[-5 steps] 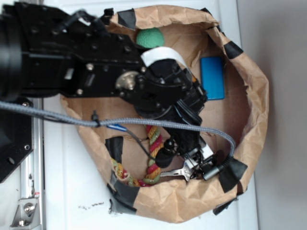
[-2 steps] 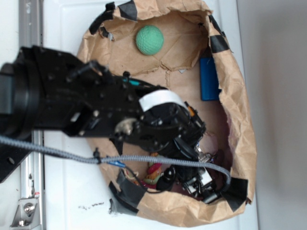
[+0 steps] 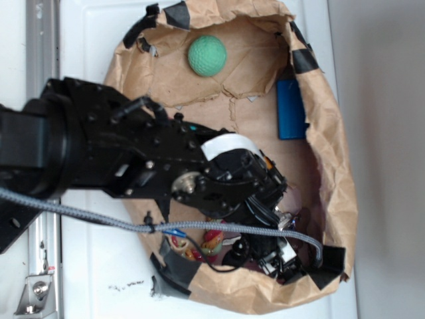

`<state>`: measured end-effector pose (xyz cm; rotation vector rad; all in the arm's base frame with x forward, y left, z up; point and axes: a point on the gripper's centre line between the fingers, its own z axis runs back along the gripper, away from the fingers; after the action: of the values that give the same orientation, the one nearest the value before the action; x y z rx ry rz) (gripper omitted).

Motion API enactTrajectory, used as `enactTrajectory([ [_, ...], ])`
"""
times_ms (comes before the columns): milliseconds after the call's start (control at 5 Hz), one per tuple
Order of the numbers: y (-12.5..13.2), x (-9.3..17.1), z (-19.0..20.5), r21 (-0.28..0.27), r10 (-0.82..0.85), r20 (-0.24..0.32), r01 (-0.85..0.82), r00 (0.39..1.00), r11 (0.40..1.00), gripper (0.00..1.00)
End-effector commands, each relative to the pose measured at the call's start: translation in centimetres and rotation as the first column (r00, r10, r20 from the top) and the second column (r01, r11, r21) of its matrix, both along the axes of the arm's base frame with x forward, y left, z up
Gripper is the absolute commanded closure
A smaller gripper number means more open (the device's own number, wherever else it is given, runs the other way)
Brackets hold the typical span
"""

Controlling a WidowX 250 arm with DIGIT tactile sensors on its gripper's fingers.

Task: Grab the silver keys.

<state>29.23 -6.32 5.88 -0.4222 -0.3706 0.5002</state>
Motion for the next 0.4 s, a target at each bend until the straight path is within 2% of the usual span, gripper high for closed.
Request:
enactTrajectory([
  [0,-0.84,2.03,1.13,-0.005,-0.024,0.096,0.024,0.995,1.0,0.0],
  [200,-0.95,2.01,0.98,0.005,-0.023,0.112,0.022,0.993,1.0,0.0],
])
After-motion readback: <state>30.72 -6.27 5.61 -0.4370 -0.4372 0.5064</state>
